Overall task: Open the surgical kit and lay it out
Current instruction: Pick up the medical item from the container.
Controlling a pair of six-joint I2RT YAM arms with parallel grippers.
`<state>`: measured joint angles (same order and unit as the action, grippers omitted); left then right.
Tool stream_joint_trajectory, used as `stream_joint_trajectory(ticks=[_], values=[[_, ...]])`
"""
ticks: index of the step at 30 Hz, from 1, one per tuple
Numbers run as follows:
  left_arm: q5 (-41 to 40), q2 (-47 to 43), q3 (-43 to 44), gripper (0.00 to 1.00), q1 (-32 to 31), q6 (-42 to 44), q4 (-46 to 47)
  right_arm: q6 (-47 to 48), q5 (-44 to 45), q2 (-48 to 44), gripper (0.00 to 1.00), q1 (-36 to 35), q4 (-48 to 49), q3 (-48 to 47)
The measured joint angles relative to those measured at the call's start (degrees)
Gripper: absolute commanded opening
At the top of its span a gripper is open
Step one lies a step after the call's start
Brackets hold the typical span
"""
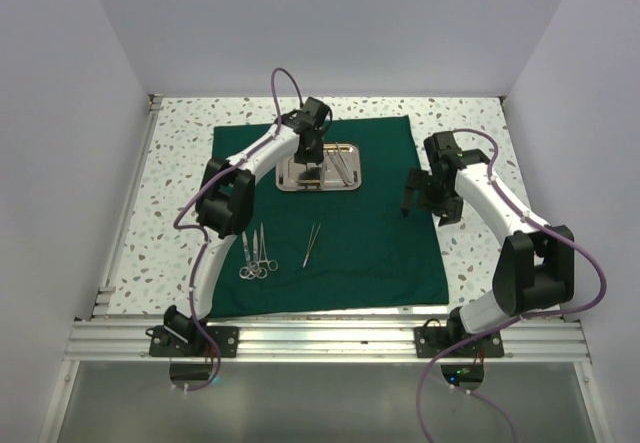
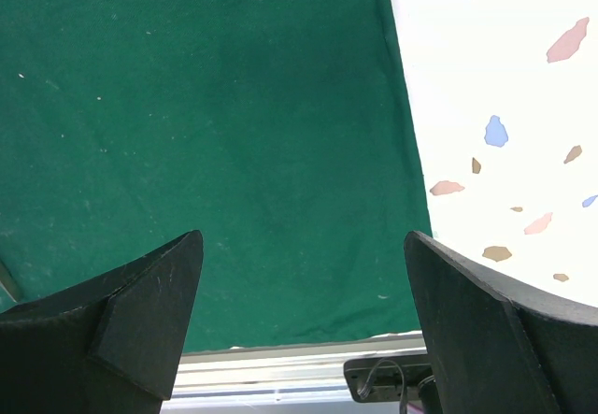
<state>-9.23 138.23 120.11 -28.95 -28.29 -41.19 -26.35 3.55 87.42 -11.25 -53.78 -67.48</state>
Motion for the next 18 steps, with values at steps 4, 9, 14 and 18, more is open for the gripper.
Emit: stream_joint_trajectory(ticks=[4, 9, 14, 18], values=[[0.02, 0.0, 0.0, 0.39, -0.07, -0.02, 0.0, 0.09, 0.0, 0.07, 0.93, 0.0, 0.04, 0.0], [0.09, 0.0, 0.04, 0.39, -0.07, -0.02, 0.52, 0.31, -0.02, 0.68, 0.93, 0.0, 0.28, 0.0], [0.28, 0.0, 0.52, 0.39, -0.07, -0.02, 0.96, 0.52, -0.02, 1.33, 0.93, 0.0, 0.55, 0.0], [0.52, 0.02, 0.68, 0.39, -0.13, 0.0, 1.2, 0.66, 0.0, 1.51, 0.93, 0.0, 0.66, 0.0]])
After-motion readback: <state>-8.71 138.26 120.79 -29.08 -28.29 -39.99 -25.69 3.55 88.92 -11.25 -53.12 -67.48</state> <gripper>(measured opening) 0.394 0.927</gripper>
